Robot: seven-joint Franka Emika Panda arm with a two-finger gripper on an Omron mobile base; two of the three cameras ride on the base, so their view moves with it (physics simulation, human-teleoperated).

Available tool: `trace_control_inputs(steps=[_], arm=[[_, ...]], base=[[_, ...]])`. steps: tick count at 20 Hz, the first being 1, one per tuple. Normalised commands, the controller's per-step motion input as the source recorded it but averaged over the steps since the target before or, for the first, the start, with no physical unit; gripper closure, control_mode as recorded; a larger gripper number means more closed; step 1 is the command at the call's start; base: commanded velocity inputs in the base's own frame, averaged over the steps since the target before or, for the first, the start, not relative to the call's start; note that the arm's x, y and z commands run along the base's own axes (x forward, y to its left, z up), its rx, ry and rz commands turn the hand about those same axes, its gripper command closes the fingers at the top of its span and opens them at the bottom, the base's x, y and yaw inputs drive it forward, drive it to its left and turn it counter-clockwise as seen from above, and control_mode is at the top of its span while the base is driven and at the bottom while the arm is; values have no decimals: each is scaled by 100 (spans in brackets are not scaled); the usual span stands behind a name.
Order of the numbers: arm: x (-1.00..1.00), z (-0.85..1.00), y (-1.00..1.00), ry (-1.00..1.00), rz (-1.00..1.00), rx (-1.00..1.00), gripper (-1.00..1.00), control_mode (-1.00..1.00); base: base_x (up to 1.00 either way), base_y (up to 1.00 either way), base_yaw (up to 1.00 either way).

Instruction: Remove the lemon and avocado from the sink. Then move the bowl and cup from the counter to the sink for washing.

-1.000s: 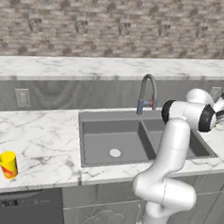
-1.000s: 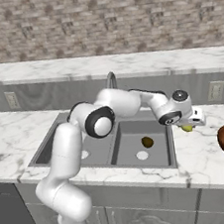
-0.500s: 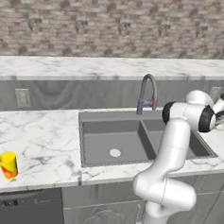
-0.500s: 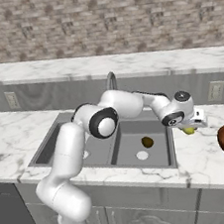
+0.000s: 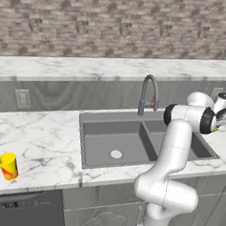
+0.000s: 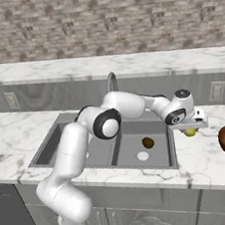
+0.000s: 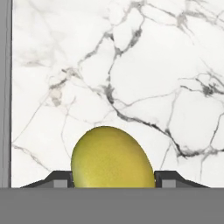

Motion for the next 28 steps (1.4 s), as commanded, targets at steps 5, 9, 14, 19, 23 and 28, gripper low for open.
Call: trace_control_inputs(steps=[5, 9, 14, 19, 23, 28], arm=[[7, -9, -1, 6, 3, 0, 100, -100], [6, -10, -2, 5, 3, 0, 100, -100], [6, -12, -1, 4, 3, 0, 100, -100], [1, -13, -2, 3, 2, 0, 100, -100], [0, -14, -5, 4, 3, 0, -100, -100], [-3, -12, -9, 2, 4, 0, -100, -100]], base=[[0, 0, 0], [0, 0, 0], [0, 0, 0], [0, 0, 0], [0, 0, 0], [0, 0, 0]])
